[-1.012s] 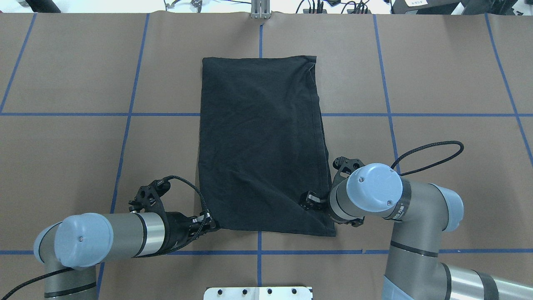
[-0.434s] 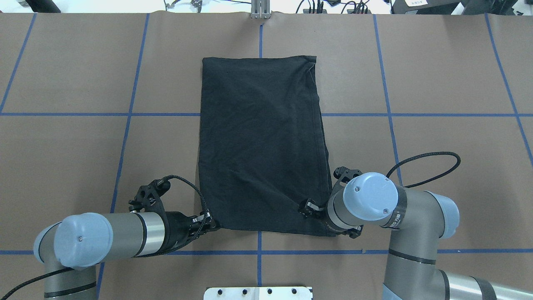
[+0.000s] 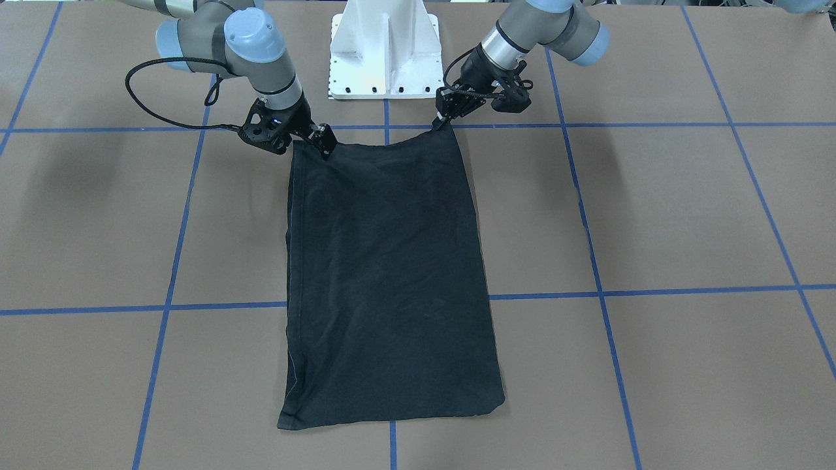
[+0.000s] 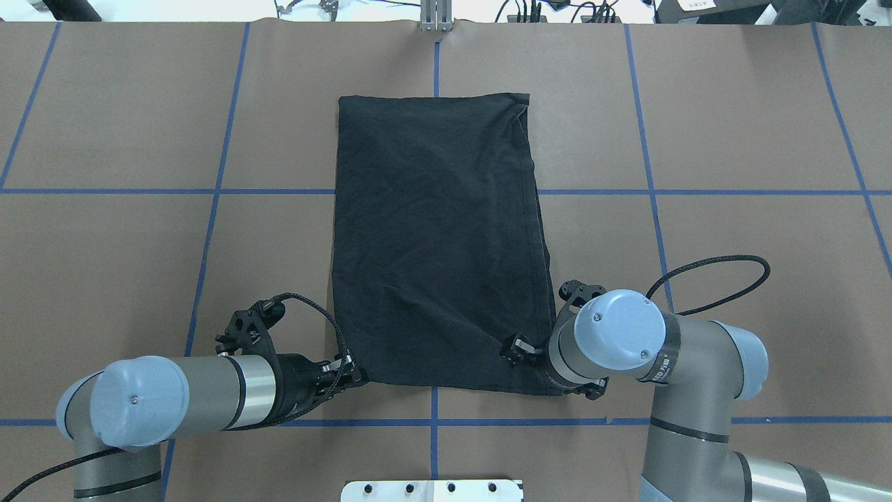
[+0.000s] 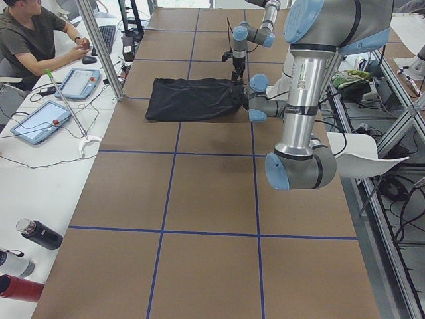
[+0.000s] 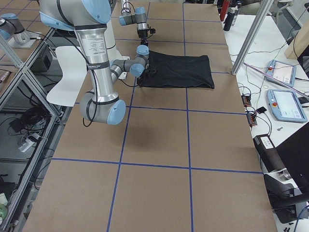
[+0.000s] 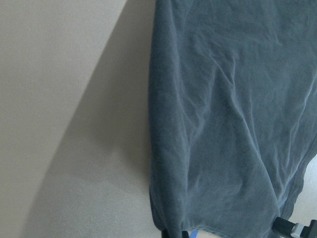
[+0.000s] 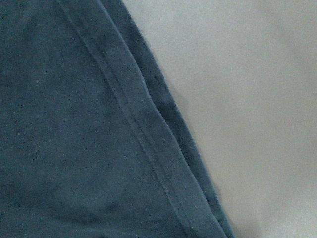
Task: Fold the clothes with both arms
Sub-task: 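Grasp the other near corner with the right gripper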
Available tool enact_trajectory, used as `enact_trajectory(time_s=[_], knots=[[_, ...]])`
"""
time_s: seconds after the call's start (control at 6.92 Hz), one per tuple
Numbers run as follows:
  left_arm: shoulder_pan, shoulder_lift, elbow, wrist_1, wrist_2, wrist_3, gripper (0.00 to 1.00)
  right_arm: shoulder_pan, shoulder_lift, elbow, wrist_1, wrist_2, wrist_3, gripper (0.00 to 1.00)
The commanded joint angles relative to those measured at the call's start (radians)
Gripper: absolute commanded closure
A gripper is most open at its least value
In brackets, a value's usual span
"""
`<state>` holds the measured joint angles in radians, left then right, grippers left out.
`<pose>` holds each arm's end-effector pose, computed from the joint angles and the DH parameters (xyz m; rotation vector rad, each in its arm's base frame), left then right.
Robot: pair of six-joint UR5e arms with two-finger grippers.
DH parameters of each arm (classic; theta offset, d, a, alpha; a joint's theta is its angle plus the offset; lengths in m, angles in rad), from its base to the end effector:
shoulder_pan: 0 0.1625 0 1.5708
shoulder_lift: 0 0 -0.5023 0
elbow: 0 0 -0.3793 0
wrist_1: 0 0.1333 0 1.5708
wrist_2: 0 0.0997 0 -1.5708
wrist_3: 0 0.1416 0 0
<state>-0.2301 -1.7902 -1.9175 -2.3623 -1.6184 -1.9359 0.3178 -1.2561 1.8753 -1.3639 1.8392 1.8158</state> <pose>0.5444 -0.2575 0.3818 -0.1330 1.3667 -0.4677 -0.5707 -0.2885 0.4392 -0.2245 -0.8357 0.4168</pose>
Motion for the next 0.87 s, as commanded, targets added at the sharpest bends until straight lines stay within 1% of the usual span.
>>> enact_trajectory(time_s=[0.0,0.14,0.29,0.43,0.58,0.72], knots=[[0.000,0.000,0.000,0.002,0.000,0.000,1.00,-0.002,0.003,-0.004,0.002,0.000,0.000,0.00],[0.000,0.000,0.000,0.000,0.000,0.000,1.00,-0.003,0.004,-0.007,0.002,-0.001,0.002,0.03],[-0.002,0.000,0.000,0.000,0.000,0.000,1.00,-0.006,0.003,-0.010,0.002,-0.002,0.004,0.09],[0.000,0.000,0.000,0.000,0.000,0.000,1.00,-0.006,0.003,-0.016,0.002,-0.003,0.004,0.20],[-0.002,0.000,-0.002,0.000,0.000,0.000,1.00,-0.006,0.004,-0.016,0.002,-0.003,0.002,0.36],[-0.002,0.000,-0.005,0.000,0.000,0.000,1.00,-0.006,0.006,-0.016,0.002,-0.002,0.000,0.42]])
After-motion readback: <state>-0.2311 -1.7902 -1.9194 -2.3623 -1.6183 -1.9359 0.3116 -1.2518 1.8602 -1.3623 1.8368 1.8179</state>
